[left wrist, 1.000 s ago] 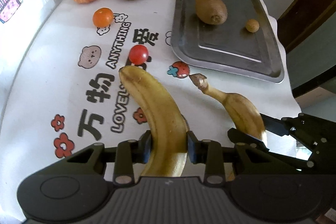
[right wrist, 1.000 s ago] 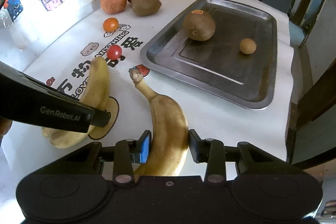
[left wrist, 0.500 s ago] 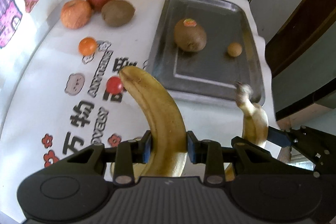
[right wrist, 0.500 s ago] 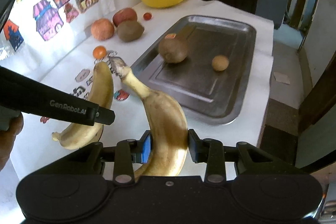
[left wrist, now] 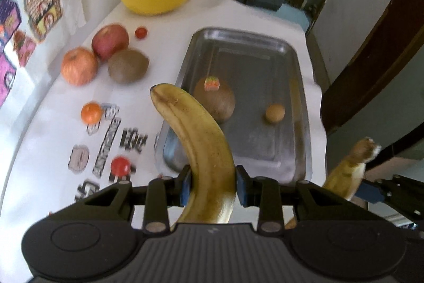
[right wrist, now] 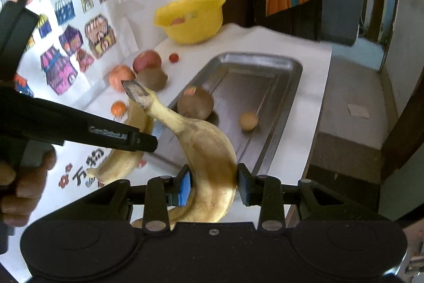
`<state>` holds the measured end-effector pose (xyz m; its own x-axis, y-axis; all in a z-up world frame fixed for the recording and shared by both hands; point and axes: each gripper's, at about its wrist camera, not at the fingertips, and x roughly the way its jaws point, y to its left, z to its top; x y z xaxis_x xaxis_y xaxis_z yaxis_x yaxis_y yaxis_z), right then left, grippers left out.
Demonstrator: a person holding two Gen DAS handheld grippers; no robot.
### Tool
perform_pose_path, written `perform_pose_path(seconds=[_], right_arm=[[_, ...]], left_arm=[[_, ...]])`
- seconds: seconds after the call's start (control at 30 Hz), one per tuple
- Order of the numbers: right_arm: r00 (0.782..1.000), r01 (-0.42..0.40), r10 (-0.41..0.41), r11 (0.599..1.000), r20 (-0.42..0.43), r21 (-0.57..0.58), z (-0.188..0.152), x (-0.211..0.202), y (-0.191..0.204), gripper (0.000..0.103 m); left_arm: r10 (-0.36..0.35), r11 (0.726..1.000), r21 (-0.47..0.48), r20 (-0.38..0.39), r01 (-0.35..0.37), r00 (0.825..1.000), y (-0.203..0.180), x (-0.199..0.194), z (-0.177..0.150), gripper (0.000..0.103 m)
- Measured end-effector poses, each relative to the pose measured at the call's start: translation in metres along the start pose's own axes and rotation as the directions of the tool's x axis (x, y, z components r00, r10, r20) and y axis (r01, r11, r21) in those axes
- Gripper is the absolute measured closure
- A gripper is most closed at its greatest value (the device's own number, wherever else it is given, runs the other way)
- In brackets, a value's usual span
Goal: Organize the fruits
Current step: 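Lift the left tool's banana over the metal tray while the right tool carries its banana there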
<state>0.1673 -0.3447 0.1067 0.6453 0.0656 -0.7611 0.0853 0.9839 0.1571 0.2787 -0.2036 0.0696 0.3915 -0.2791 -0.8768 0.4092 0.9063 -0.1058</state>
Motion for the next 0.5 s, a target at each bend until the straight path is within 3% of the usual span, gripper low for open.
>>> perform_pose_path(seconds=[0.3, 0.5], right_arm=[[0.998, 0.011, -0.010, 1.000, 0.054, -0.016, 0.027, 0.008, -0.034, 0.065], [0.999, 0.017, -0.017, 1.000, 0.043, -0.002, 0.037, 0.034, -0.058, 0.065]], left_arm=[[-0.019, 0.999, 0.042, 0.083, 0.015, 0.996, -0.023, 0.014, 0.040, 0.066], [-0.046, 0.995, 0.088, 0.106, 0.036, 0.993, -0.040, 0.032, 0.059, 0.066]])
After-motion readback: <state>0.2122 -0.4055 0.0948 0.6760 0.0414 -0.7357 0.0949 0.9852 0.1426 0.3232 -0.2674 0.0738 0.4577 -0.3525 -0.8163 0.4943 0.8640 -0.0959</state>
